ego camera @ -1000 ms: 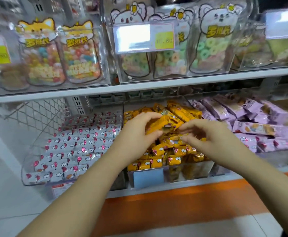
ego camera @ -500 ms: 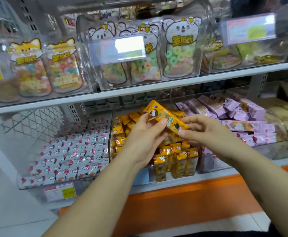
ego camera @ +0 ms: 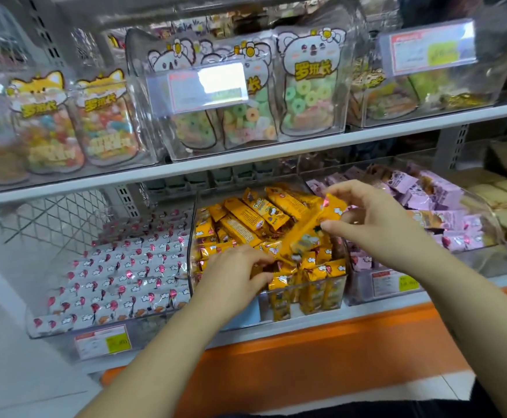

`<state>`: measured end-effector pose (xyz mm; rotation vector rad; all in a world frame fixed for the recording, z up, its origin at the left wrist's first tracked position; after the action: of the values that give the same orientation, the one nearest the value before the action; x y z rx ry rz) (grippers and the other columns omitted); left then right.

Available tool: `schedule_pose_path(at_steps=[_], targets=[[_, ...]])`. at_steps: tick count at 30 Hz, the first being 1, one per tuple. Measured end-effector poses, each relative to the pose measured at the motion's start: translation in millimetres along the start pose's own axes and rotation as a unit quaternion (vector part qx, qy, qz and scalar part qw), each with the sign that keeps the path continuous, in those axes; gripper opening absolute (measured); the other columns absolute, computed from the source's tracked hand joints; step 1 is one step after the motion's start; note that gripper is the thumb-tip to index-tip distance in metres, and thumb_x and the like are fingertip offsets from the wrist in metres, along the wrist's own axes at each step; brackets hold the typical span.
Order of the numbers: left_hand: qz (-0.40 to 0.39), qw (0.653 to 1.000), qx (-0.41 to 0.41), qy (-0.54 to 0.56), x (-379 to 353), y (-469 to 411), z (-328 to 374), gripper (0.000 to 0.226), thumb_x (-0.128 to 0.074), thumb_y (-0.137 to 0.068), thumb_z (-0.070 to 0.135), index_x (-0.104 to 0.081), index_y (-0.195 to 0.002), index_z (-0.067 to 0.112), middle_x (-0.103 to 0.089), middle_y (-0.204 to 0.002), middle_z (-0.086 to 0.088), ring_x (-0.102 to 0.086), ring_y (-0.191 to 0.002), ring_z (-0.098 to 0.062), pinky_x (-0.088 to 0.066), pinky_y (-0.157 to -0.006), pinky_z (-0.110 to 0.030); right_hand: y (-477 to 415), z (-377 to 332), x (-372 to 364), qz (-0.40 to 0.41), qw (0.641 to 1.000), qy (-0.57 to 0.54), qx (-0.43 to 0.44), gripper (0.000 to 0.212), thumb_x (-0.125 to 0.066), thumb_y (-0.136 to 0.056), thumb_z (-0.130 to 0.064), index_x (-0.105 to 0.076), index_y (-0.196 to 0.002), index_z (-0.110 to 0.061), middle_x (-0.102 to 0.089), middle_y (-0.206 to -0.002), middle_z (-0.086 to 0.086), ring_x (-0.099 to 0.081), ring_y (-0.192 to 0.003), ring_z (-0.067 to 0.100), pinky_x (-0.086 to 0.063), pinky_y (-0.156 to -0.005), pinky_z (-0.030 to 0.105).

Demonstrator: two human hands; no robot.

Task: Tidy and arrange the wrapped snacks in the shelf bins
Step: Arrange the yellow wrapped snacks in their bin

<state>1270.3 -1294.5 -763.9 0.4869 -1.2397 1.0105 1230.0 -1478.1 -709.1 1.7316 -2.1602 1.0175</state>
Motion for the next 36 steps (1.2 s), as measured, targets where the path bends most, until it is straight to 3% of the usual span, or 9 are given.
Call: schedule_pose_path(at_steps=[5,11,13,16,19,22,26,32,36], targets=[[-0.008,0.998,-0.008,-0.066,-12.4,-4.8,1.8,0.028,-0.055,-0.092,0.041,-0.060,-0.119,0.036,-0.057,-0.120,0.013,-0.048,-0.115,-0.012,-0.029,-0.101,-0.033,2.4,-0.2,-12.7,-0.029,0.999,0.031,0.014,0.036,-0.073,-0.080,-0.019,-0.051,-0.095,-0.043,-0.062,-0.085,-0.004,-0.060,-0.074,0.010,-0.053,-0.068,0.026],[-0.003,1.000,-0.007,-0.026,-16.3,-3.2,-1.0,0.021,-0.057,-0.092,0.034,-0.063,-0.111,0.027,-0.057,-0.111,0.010,-0.049,-0.105,-0.014,-0.033,-0.096,-0.029,2.4,4.3,-34.5,-0.078,0.992,0.099,0.021,0.038,-0.073,-0.080,-0.023,-0.058,-0.114,-0.032,-0.056,-0.085,-0.019,-0.056,-0.075,-0.001,-0.042,-0.064,0.011],[-0.008,1.000,-0.007,-0.006,-19.6,-3.0,-2.9,0.018,-0.058,-0.092,0.032,-0.063,-0.108,0.025,-0.058,-0.108,0.006,-0.051,-0.103,-0.017,-0.041,-0.090,-0.032,5.7,6.6,-55.0,-0.114,0.980,0.158,0.049,0.041,-0.072,-0.081,-0.026,-0.060,-0.120,-0.029,-0.063,-0.104,-0.015,-0.058,-0.092,0.005,-0.047,-0.078,0.020],[-0.007,1.000,-0.010,0.003,-22.5,-4.9,-3.1,0.016,-0.058,-0.092,0.028,-0.064,-0.106,0.022,-0.057,-0.103,0.005,-0.050,-0.099,-0.015,-0.042,-0.083,-0.028,11.4,13.9,-80.9,-0.163,0.953,0.247,0.066,0.046,-0.067,-0.085,-0.030,-0.056,-0.129,-0.025,-0.056,-0.129,-0.005,-0.050,-0.118,0.015,-0.042,-0.099,0.032],[0.001,1.000,-0.025,0.009,-21.7,-7.1,0.6,0.013,-0.057,-0.093,0.025,-0.064,-0.101,0.018,-0.049,-0.094,0.008,-0.048,-0.095,-0.013,-0.037,-0.078,-0.024,11.6,5.8,-81.9,-0.141,0.941,0.292,0.096,0.042,-0.063,-0.088,-0.030,-0.055,-0.129,-0.025,-0.055,-0.123,-0.004,-0.047,-0.116,0.015,-0.038,-0.099,0.032],[0.001,1.000,-0.029,0.009,-21.6,-9.8,1.8,0.010,-0.056,-0.093,0.023,-0.063,-0.096,0.017,-0.047,-0.089,0.009,-0.047,-0.089,-0.011,-0.037,-0.073,-0.024,16.3,-4.0,-84.8,-0.133,0.917,0.349,0.138,0.023,-0.052,-0.094,-0.026,-0.065,-0.112,-0.029,-0.063,-0.112,-0.006,-0.049,-0.111,0.017,-0.034,-0.098,0.034],[0.006,0.999,-0.028,0.023,-20.9,-11.4,0.6,0.008,-0.056,-0.093,0.021,-0.062,-0.092,0.015,-0.048,-0.088,0.010,-0.045,-0.084,-0.008,-0.039,-0.072,-0.022,26.2,9.6,-100.3,-0.184,0.874,0.428,0.142,0.030,-0.046,-0.095,-0.014,-0.066,-0.110,-0.031,-0.062,-0.116,-0.008,-0.044,-0.113,0.020,-0.028,-0.096,0.036],[-0.008,0.999,-0.036,0.020,-21.8,-9.9,4.3,0.009,-0.056,-0.093,0.023,-0.063,-0.093,0.017,-0.058,-0.097,0.005,-0.052,-0.089,-0.010,-0.045,-0.079,-0.026,26.3,11.6,-93.8,-0.200,0.894,0.379,0.129,0.032,-0.043,-0.095,-0.019,-0.065,-0.113,-0.033,-0.063,-0.116,-0.012,-0.043,-0.112,0.016,-0.030,-0.100,0.034],[-0.014,0.998,-0.024,0.059,-16.7,-10.5,-1.4,0.015,-0.058,-0.092,0.024,-0.067,-0.103,0.020,-0.065,-0.098,0.007,-0.057,-0.088,-0.006,-0.046,-0.081,-0.022,14.1,6.8,-67.3,-0.090,0.956,0.261,0.102,0.022,-0.054,-0.091,-0.023,-0.071,-0.104,-0.028,-0.068,-0.106,-0.011,-0.054,-0.104,0.015,-0.039,-0.095,0.035]])
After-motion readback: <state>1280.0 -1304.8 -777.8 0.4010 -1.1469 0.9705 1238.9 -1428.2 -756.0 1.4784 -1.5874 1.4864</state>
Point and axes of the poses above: each hand's wrist, its own y-axis away from the middle knuckle, its own x-axis out of the back of the hand, z = x × y, the point moved 8 cm from there along -y, towards the middle knuckle
